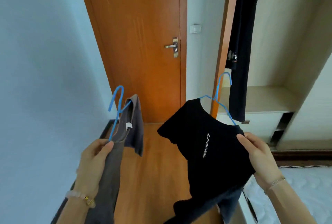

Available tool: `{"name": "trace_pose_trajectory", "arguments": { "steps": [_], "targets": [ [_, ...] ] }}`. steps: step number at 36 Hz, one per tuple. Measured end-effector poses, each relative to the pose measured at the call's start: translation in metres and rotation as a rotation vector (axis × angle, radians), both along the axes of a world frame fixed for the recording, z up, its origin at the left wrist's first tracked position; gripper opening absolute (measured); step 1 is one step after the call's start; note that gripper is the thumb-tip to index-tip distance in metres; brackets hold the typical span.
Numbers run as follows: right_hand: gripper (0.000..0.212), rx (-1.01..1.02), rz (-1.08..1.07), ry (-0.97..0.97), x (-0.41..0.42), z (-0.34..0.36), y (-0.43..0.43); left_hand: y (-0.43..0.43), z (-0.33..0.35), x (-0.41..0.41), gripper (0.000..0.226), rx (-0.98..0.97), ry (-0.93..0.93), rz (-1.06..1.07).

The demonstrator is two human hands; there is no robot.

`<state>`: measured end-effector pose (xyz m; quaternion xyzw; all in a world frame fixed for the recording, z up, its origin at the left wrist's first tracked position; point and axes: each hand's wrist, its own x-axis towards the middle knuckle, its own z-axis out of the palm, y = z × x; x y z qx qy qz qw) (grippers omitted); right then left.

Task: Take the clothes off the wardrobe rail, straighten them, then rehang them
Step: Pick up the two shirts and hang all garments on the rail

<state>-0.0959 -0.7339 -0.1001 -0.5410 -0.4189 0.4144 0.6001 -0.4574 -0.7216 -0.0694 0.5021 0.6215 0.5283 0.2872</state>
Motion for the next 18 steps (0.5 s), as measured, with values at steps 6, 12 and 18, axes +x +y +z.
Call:
{"name": "trace_pose_trajectory", "arguments": {
  "steps": [6, 12, 18],
  "targets": [
    [0.033, -0.047, -0.125, 0.087, 0.055, 0.013, 0.092, 0.157, -0.003, 0.051, 0.018, -0.023, 0.087, -0.19],
    [0.029, -0.016, -0.32, 0.117, 0.11, 0.029, 0.145, 0.272, -0.001, 0.125, 0.016, -0.044, 0.174, -0.444],
    [0.044, -0.004, -0.513, 0.023, 0.16, 0.034, 0.196, 0.361, -0.005, 0.213, 0.016, -0.079, 0.14, -0.689]
  ]
}}
